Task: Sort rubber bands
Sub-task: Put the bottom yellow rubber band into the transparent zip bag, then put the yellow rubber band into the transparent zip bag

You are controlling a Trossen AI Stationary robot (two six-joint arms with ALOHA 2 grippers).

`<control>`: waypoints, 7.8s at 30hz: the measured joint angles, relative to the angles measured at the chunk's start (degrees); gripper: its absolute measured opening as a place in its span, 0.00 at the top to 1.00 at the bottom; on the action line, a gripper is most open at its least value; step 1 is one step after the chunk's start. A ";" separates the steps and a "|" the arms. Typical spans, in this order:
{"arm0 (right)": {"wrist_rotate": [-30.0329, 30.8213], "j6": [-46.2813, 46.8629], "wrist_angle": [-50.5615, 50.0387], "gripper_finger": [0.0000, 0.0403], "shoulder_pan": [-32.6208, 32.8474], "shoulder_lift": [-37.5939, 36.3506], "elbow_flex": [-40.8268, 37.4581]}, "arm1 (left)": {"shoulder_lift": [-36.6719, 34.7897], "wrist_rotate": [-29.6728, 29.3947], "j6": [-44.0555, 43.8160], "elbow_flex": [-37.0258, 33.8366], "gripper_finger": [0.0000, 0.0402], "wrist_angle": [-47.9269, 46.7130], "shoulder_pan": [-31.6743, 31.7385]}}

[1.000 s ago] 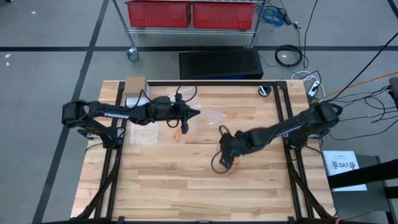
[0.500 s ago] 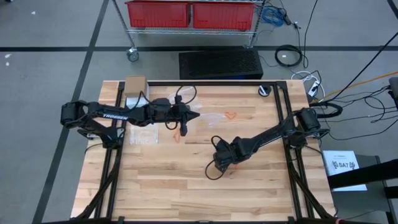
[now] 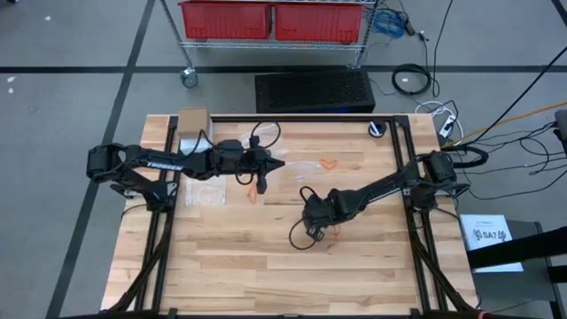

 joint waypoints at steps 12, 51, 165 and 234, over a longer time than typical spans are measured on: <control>7.53 -17.53 6.45 1.00 -6.87 -19.18 0.17 | 0.02 0.92 -0.15 -0.04 1.00 3.23 2.95; 10.26 -43.91 7.97 1.00 -14.90 -15.55 7.69 | 0.02 0.90 -0.70 -0.04 1.00 4.22 3.43; -7.69 -39.64 2.43 0.54 -21.27 -17.96 10.74 | 0.04 5.33 -4.68 0.02 1.00 6.53 4.13; -1.12 -37.54 37.60 0.45 -18.70 26.20 21.95 | -21.53 1.88 4.56 0.04 1.00 -18.73 18.65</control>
